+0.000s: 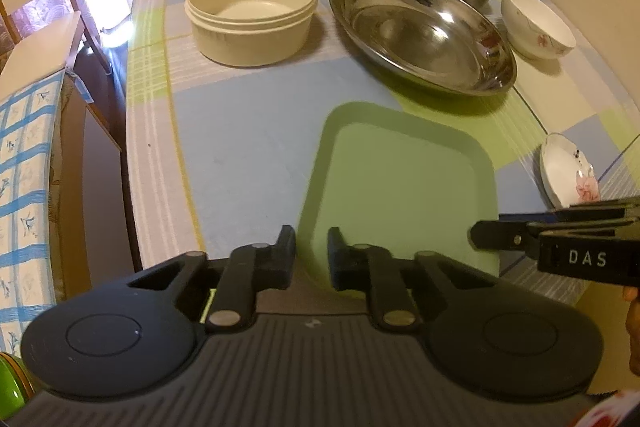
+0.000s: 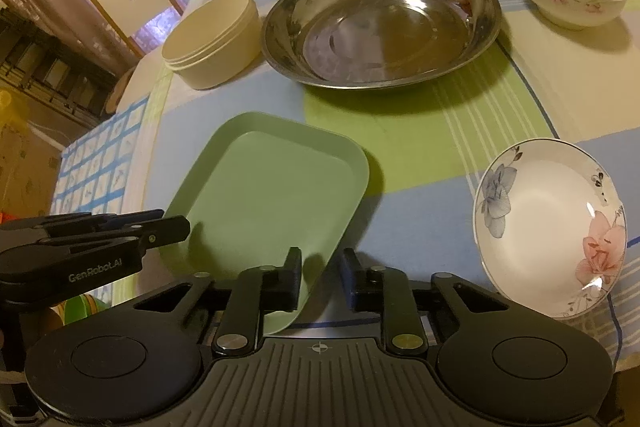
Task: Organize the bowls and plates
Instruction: 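Lift the green tray with both grippers and lower it into the steel plate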
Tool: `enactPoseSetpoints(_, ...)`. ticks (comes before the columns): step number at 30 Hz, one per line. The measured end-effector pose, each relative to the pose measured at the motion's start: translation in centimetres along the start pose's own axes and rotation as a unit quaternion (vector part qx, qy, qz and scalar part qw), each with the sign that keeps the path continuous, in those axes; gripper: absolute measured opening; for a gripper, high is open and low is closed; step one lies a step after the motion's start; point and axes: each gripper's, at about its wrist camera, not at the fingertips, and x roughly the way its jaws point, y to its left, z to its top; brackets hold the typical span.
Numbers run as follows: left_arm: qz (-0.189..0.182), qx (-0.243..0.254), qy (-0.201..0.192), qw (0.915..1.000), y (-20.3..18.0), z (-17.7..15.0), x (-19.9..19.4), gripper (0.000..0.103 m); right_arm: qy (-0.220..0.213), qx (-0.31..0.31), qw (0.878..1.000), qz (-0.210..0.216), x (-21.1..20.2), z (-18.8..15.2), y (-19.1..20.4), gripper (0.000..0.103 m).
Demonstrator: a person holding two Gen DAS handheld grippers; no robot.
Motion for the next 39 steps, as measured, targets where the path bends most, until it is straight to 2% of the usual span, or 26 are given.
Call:
enactPoseSetpoints(3, -0.003, 0.003, 0.004, 1.0000, -0.2, -0.2, -0.2, 0.011, -0.006, -0.009, 1.000, -0.011, 0.1, 0.1, 0.2, 0.018)
enactPoseSetpoints(9, -0.029, 0.001, 0.018, 0.9994, -1.1, -1.5, -0.7, 0.011, -0.023, -0.010, 0.999, -0.029, 0.0, 0.8, -0.4, 0.018)
enactPoseSetpoints(15, -0.026, -0.019, 0.015, 0.9994, -0.6, -0.9, -0.1, 0.012, -0.020, -0.013, 0.999, -0.032, -0.1, 0.6, -0.5, 0.018)
enactPoseSetpoints(23, -0.023, -0.002, 0.009, 0.9997, -1.3, -0.6, 0.0, 0.010, -0.021, -0.044, 0.998, -0.043, -0.1, 0.4, 0.2, 0.015)
enactPoseSetpoints(32, -0.032, 0.000, -0.021, 0.9993, -1.8, 0.2, -2.4, 0.010, -0.059, -0.085, 0.993, -0.053, -2.5, 1.0, 1.0, 0.012)
enactPoseSetpoints(39, -0.035, 0.001, -0.051, 0.9981, -2.4, 2.0, -3.8, 0.010, -0.082, -0.081, 0.992, -0.049, -4.1, 2.4, 1.0, 0.012)
